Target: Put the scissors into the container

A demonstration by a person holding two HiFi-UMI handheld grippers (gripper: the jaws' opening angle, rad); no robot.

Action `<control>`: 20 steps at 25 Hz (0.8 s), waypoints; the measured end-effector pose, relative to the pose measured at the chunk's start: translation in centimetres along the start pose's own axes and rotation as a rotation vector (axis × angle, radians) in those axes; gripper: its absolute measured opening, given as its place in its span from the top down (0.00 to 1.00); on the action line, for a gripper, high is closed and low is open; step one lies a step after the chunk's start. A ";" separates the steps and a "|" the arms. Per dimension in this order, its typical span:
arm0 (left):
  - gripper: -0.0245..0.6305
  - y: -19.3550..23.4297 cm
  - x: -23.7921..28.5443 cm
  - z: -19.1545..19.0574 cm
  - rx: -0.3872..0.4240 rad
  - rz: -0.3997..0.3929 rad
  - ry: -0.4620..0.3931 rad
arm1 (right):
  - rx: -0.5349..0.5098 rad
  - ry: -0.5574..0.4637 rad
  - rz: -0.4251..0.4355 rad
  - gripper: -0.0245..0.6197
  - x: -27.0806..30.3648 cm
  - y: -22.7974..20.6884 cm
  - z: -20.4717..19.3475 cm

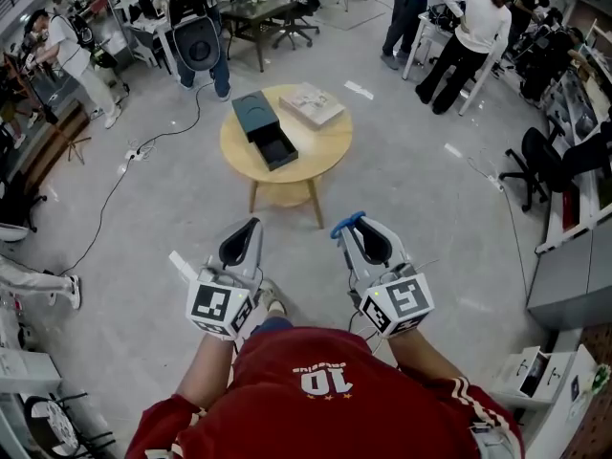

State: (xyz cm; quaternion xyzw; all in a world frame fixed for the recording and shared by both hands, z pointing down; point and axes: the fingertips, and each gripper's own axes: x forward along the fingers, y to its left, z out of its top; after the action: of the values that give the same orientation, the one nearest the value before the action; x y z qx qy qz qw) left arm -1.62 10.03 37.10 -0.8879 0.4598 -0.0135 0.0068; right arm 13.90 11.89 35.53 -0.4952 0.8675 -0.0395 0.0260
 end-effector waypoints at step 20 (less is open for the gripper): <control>0.96 3.6 3.3 -0.7 -0.021 -0.004 0.025 | 0.044 0.046 0.056 0.85 4.3 -1.2 -0.6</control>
State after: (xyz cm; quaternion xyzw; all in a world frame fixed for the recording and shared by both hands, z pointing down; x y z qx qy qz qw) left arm -2.65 5.24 37.76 -0.8886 0.4582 -0.0199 -0.0083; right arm 12.72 7.59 36.26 -0.4690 0.8803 -0.0695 0.0179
